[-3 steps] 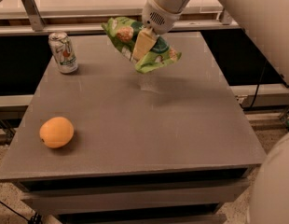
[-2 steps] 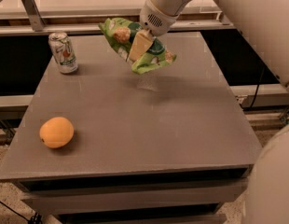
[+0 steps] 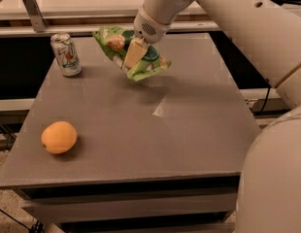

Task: Move green rice chip bag near 7up can

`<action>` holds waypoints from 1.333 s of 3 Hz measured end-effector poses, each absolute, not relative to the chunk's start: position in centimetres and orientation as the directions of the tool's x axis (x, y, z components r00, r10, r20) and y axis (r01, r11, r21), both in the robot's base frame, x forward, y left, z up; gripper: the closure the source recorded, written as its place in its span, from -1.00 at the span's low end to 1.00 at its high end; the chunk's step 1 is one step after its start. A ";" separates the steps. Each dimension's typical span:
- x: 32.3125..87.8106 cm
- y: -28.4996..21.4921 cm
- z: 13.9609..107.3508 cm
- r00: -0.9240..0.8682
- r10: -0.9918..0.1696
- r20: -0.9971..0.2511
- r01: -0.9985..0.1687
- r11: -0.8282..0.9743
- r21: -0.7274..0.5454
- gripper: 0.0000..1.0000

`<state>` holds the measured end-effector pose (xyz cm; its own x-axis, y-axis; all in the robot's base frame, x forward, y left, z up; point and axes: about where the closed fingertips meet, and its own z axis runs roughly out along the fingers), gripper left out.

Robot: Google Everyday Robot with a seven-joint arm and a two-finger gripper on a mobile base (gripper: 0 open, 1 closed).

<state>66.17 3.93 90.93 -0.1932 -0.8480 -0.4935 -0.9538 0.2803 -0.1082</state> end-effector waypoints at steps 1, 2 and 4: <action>66.5 4.7 90.7 -0.184 -0.851 -0.492 -0.956 0.272 -0.113 1.00; 66.7 5.5 90.4 -0.173 -0.856 -0.487 -0.961 0.256 -0.109 1.00; 66.5 7.6 89.6 -0.142 -0.858 -0.493 -0.975 0.208 -0.082 0.63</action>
Offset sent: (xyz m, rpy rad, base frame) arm 0.0082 0.0228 -0.0055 -0.0107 0.0028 0.0428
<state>66.49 7.63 89.60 -0.1416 -0.8583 -0.4932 -0.9747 0.2078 -0.0819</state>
